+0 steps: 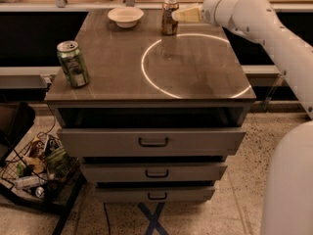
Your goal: Move orange can near green can
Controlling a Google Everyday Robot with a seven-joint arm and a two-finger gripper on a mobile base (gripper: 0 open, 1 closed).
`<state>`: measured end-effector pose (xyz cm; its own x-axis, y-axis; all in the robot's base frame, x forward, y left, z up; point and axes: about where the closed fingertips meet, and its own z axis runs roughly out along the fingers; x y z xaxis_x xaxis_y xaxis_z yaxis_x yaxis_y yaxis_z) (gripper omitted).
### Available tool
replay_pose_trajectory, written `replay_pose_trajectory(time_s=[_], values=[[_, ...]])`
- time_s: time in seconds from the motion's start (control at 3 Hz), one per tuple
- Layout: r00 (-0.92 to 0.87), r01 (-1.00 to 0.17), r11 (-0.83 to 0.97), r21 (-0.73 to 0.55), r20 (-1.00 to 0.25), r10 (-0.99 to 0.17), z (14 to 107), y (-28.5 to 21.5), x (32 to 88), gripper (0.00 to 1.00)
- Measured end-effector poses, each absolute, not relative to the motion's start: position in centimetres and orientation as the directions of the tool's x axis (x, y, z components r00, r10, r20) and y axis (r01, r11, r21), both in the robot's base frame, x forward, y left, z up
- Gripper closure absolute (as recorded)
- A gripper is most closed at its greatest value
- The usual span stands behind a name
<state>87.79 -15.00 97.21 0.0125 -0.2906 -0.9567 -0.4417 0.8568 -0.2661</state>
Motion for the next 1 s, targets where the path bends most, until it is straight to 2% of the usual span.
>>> replay_pose_trajectory(time_s=[0.67,1.0], values=[[-0.021,-0.437,0.865,-0.246,-0.959,-0.284,94.3,-13.0,92.4,0.00],[-0.044,-0.467,0.864,-0.189,-0.971,-0.236,92.8,-11.8,94.6,0.00]])
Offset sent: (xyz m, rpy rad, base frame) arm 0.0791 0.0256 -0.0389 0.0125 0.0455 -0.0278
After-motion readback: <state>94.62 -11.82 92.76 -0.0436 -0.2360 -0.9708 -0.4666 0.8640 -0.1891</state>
